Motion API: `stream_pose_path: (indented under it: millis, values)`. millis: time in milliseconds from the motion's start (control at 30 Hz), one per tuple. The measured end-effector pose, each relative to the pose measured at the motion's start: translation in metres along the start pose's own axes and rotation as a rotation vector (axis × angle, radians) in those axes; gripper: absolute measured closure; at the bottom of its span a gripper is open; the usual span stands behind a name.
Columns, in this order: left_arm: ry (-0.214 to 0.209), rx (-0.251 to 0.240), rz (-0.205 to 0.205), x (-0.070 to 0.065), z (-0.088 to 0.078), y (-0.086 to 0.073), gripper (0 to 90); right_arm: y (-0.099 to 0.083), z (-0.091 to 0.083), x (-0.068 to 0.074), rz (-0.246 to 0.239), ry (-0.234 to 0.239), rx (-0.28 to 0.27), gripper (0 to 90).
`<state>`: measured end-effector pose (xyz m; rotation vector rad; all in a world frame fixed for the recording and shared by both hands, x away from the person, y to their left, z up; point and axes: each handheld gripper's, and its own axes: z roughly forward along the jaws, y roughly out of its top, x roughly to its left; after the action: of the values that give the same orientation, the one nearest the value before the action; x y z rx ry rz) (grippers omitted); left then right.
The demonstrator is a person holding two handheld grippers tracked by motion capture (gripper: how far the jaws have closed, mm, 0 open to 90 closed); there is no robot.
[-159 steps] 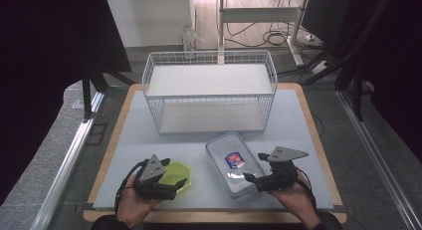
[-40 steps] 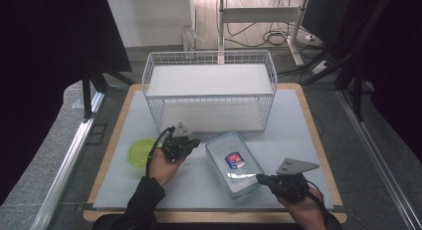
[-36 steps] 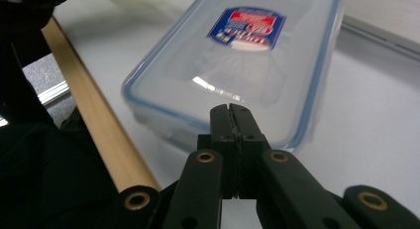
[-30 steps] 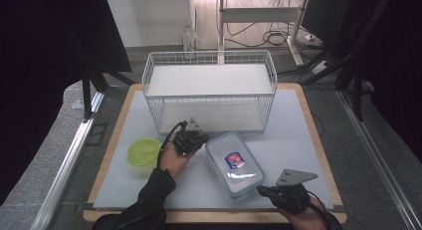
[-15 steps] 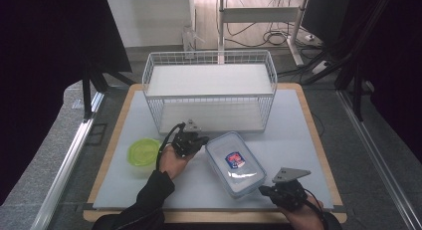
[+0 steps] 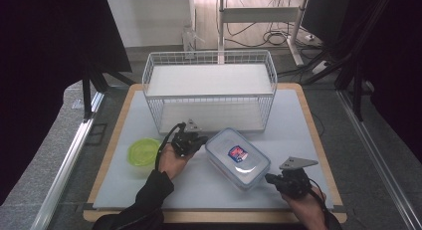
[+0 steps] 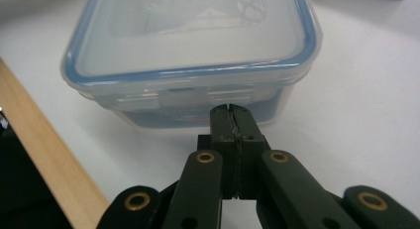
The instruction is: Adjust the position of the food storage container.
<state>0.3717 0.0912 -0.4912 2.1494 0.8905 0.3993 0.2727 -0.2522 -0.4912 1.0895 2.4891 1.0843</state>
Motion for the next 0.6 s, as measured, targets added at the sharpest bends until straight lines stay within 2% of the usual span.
stream_pose_path:
  millis: [100,133,300,333,433,467,567,600]
  values:
    - [0.013,0.006,0.004,0.0,0.005,0.005,89.9,0.004,0.004,-0.001,-0.016,-0.024,0.003,90.0]
    - [0.03,0.013,0.018,-0.001,0.004,0.006,90.0,0.006,0.006,-0.005,-0.015,-0.033,-0.001,90.0]
    - [0.036,0.019,0.008,-0.003,-0.001,0.002,90.0,0.011,0.009,-0.013,-0.009,-0.064,0.003,90.0]
    - [0.033,0.015,-0.015,-0.003,-0.002,0.0,90.0,0.015,0.013,-0.017,-0.011,-0.072,0.004,90.0]
    - [0.03,0.013,-0.026,-0.004,-0.004,-0.003,90.0,0.018,0.015,-0.021,-0.008,-0.085,0.005,90.0]
    - [0.029,0.009,-0.043,-0.005,-0.006,-0.006,90.0,0.02,0.018,-0.026,-0.001,-0.09,-0.004,90.0]
    - [0.021,0.011,-0.054,-0.005,-0.008,-0.009,90.0,0.024,0.022,-0.035,0.01,-0.09,-0.009,90.0]
    - [0.001,0.01,-0.059,-0.003,-0.01,-0.011,90.0,0.026,0.024,-0.038,0.014,-0.094,-0.01,90.0]
